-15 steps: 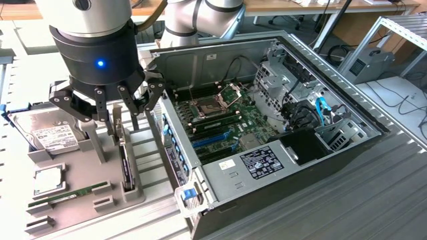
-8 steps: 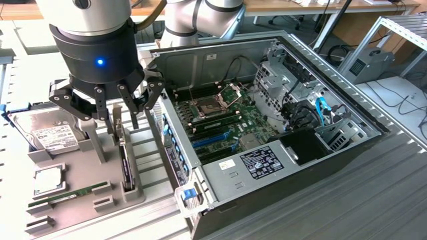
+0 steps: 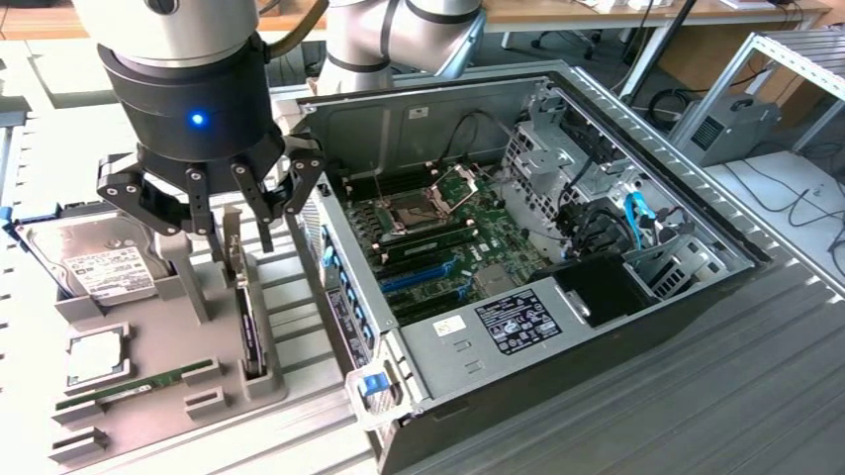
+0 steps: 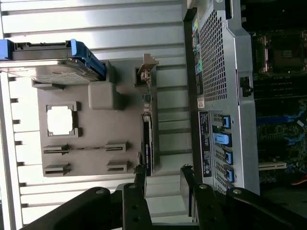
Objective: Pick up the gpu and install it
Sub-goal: 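Pick up the gpu and move the gpu toward the slot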
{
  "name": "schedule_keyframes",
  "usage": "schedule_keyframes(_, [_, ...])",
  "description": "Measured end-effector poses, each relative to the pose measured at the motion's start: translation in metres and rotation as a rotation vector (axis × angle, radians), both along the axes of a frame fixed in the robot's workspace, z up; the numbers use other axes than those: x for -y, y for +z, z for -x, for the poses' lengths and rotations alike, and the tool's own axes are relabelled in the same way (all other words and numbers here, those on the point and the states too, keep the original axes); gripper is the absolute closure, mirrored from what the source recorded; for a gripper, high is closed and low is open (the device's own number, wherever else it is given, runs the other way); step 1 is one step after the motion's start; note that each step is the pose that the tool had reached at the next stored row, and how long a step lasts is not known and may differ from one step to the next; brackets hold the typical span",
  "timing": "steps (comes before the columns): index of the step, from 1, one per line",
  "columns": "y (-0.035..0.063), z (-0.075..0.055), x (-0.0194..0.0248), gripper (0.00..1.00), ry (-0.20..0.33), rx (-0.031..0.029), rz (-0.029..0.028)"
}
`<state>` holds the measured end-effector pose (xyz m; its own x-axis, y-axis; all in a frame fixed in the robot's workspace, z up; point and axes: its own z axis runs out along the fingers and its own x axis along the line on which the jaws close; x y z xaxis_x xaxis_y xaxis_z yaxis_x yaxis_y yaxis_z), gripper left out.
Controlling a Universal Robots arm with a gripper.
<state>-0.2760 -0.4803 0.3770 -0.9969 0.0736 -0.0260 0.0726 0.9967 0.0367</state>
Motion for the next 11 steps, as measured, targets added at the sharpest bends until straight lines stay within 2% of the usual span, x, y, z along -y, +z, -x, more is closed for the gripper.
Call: schedule_keyframes(11, [-0.0001,0.0000,-0.0038,0.58,0.000,0.0000,-0.0015])
